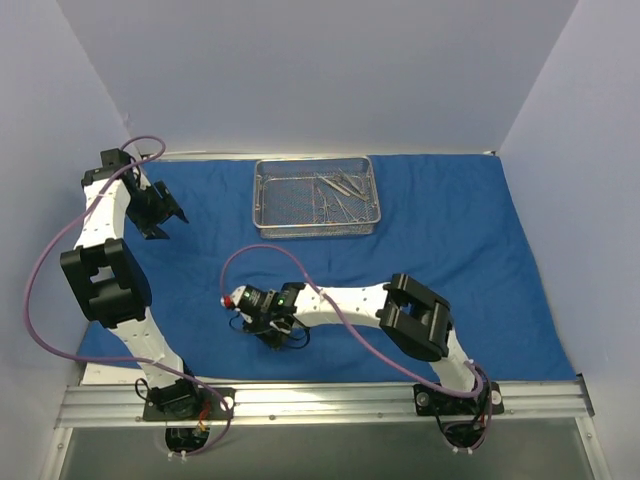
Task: Open and lay out the surgical kit
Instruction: Smooth out the surgical kit at the center of the board.
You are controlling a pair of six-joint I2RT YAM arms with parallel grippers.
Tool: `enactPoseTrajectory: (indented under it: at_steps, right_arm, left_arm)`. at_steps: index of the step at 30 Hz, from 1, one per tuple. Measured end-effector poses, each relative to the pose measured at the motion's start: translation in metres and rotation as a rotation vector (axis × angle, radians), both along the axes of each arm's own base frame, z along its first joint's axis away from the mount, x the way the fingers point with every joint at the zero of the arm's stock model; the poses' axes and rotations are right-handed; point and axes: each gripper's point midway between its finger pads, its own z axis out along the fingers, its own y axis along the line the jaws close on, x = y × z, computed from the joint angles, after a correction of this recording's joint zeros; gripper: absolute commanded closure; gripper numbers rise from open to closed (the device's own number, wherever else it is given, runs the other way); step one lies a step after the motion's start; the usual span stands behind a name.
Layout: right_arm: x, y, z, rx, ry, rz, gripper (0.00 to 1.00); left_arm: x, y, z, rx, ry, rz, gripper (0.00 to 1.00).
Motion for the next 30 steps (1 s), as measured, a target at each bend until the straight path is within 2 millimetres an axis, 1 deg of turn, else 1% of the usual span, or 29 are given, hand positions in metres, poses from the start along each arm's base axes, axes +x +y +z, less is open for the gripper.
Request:
enactPoseTrajectory:
  at_steps: [2,3,4,5,6,7,10,13,14,15,16,17,18,19,20,21,22,24,26,28,30]
  right_arm:
    - [-0.01,-0.006,0.0,-0.006,0.015,-0.003,1.0]
    - [-0.01,-0.01,0.001,-0.009,0.023,-0.023,1.0]
    - [-0.005,-0.016,0.001,-0.015,0.029,-0.051,1.0]
    - [0.004,-0.025,0.002,-0.023,0.035,-0.092,1.0]
    - [0.016,-0.032,0.004,-0.023,0.034,-0.132,0.97]
    - [0.03,-0.037,0.007,-0.018,0.03,-0.175,0.91]
    - [0.08,-0.051,0.023,0.01,0.003,-0.303,0.87]
    - [0.138,-0.063,0.052,0.062,-0.049,-0.448,0.75]
    - [0.163,-0.07,0.068,0.092,-0.08,-0.51,0.75]
    - [0.178,-0.08,0.075,0.102,-0.096,-0.552,0.75]
    - [0.195,-0.094,0.085,0.112,-0.118,-0.606,0.75]
    - [0.213,-0.115,0.094,0.118,-0.141,-0.673,0.76]
    - [0.228,-0.136,0.101,0.118,-0.158,-0.732,0.78]
    - [0.243,-0.159,0.107,0.119,-0.174,-0.792,0.84]
    - [0.258,-0.183,0.114,0.119,-0.193,-0.855,0.87]
    - [0.27,-0.206,0.118,0.118,-0.206,-0.916,0.92]
    - [0.282,-0.23,0.121,0.115,-0.215,-0.976,0.94]
    - [0.302,-0.275,0.127,0.112,-0.232,-1.088,0.98]
    - [0.31,-0.31,0.126,0.095,-0.23,-1.169,0.99]
    - [0.31,-0.326,0.124,0.081,-0.219,-1.206,1.0]
    - [0.307,-0.332,0.119,0.069,-0.199,-1.217,1.0]
  left_arm:
    - [0.0,0.001,0.0,0.005,0.002,0.001,0.27]
    - [0.0,0.001,0.0,0.007,0.003,0.002,0.27]
    - [0.0,0.001,-0.001,0.008,0.003,0.003,0.26]
    - [0.0,0.001,-0.001,0.008,0.004,0.004,0.25]
    - [0.0,0.002,-0.001,0.009,0.004,0.005,0.23]
    - [0.0,0.002,-0.001,0.01,0.004,0.006,0.22]
    - [0.001,-0.001,-0.002,0.007,0.007,0.012,0.22]
    - [0.002,-0.005,-0.007,0.008,0.025,0.004,0.23]
    - [0.003,-0.007,-0.01,0.01,0.033,-0.001,0.25]
    - [0.005,-0.009,-0.012,0.013,0.038,-0.007,0.26]
    - [0.007,-0.012,-0.015,0.019,0.043,-0.014,0.28]
    - [0.008,-0.015,-0.018,0.025,0.05,-0.02,0.4]
    - [0.01,-0.018,-0.02,0.028,0.056,-0.023,0.49]
    - [0.013,-0.021,-0.023,0.034,0.06,-0.03,0.58]
    - [0.016,-0.023,-0.025,0.038,0.064,-0.037,0.67]
    - [0.02,-0.027,-0.026,0.038,0.068,-0.04,0.79]
    - [0.024,-0.03,-0.028,0.037,0.07,-0.043,0.81]
    - [0.028,-0.036,-0.034,0.038,0.08,-0.051,0.82]
    - [0.026,-0.04,-0.038,0.04,0.096,-0.054,0.82]
    - [0.024,-0.045,-0.04,0.046,0.108,-0.061,0.82]
    - [0.023,-0.049,-0.043,0.051,0.119,-0.066,0.82]
